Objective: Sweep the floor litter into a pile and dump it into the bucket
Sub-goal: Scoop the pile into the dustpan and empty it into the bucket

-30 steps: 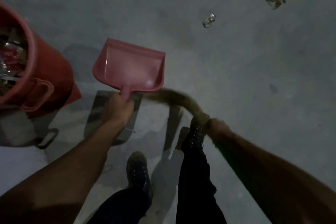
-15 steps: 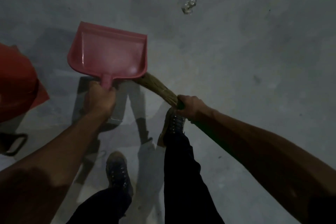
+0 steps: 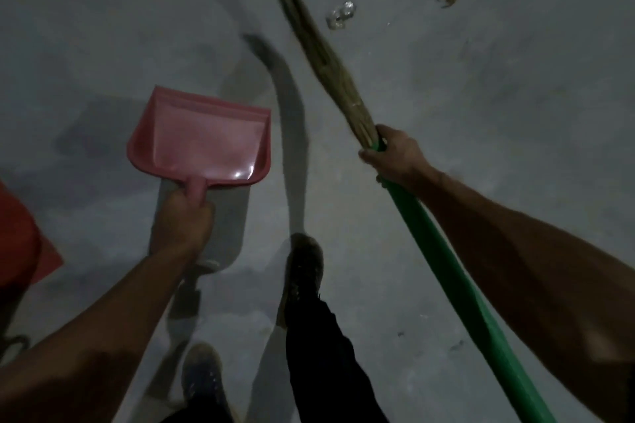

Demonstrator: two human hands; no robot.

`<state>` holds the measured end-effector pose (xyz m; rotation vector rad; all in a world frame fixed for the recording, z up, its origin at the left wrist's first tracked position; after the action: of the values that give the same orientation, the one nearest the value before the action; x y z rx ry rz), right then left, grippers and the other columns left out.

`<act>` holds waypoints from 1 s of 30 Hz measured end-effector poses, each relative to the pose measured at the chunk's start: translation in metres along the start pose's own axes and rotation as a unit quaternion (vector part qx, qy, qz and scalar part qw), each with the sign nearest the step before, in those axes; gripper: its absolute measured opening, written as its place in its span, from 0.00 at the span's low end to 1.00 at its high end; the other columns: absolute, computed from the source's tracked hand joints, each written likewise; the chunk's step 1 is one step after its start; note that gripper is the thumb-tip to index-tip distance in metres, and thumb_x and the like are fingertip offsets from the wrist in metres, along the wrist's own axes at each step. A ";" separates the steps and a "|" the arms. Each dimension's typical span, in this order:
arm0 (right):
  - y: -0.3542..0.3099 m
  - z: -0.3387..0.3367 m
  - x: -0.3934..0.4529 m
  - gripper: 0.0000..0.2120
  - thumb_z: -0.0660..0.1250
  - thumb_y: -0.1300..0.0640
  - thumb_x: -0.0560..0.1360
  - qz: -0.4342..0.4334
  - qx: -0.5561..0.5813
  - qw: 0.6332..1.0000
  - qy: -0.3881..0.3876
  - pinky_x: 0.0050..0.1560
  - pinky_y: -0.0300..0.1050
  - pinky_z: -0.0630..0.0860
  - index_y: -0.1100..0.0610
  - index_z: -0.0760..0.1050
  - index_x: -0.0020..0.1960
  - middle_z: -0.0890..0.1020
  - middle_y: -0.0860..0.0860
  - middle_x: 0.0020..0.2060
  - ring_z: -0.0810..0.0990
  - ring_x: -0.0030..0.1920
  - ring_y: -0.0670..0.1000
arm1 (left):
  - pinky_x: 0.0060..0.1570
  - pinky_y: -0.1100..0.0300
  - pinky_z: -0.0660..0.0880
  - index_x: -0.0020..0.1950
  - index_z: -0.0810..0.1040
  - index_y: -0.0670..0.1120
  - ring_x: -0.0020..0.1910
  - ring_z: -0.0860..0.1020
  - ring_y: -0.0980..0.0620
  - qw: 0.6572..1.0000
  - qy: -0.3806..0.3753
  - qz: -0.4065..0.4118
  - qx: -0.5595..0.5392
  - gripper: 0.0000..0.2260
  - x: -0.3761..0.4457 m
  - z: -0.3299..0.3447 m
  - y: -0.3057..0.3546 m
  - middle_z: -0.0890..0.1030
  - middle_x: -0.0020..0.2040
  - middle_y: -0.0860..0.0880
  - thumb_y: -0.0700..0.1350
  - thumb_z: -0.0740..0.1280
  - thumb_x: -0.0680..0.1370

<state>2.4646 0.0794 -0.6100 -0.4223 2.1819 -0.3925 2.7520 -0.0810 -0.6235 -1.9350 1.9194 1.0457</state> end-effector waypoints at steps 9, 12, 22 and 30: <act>0.043 -0.022 -0.047 0.24 0.68 0.54 0.78 0.107 0.192 0.974 0.052 0.28 0.40 0.76 0.54 0.66 0.71 0.78 0.56 0.52 0.80 0.36 0.53 | 0.49 0.47 0.76 0.52 0.75 0.42 0.46 0.78 0.36 0.992 -0.038 0.086 0.086 0.11 0.020 0.008 0.106 0.80 0.48 0.38 0.48 0.66 0.75; 0.071 -0.007 -0.081 0.22 0.67 0.55 0.79 0.167 0.272 0.944 0.081 0.29 0.44 0.78 0.54 0.66 0.70 0.78 0.57 0.47 0.79 0.34 0.55 | 0.47 0.51 0.73 0.52 0.74 0.42 0.43 0.75 0.40 0.978 -0.067 0.146 0.131 0.10 0.020 0.019 0.133 0.77 0.45 0.41 0.47 0.65 0.76; 0.153 0.101 -0.251 0.10 0.64 0.57 0.80 0.419 0.534 0.708 0.197 0.29 0.46 0.75 0.56 0.73 0.61 0.75 0.60 0.38 0.75 0.28 0.55 | 0.38 0.55 0.69 0.53 0.73 0.45 0.41 0.77 0.41 0.859 -0.212 0.356 0.300 0.10 -0.023 0.085 0.169 0.78 0.44 0.43 0.50 0.64 0.76; 0.189 0.220 -0.323 0.12 0.62 0.62 0.80 0.546 0.613 0.531 0.212 0.26 0.44 0.75 0.65 0.69 0.62 0.74 0.62 0.45 0.75 0.33 0.57 | 0.33 0.57 0.65 0.49 0.73 0.44 0.37 0.76 0.45 0.796 -0.278 0.387 0.374 0.07 -0.056 0.133 0.126 0.77 0.40 0.44 0.48 0.64 0.76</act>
<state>2.7969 0.3588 -0.5935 1.8778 1.5133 -1.1575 2.5964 0.0291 -0.6448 -0.3345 2.2413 0.6778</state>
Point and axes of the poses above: each hand's wrist, its own x-axis towards the middle knuckle, its own z-axis out of the palm, y = z × x, the point moved 1 cm from there along x, towards the middle knuckle
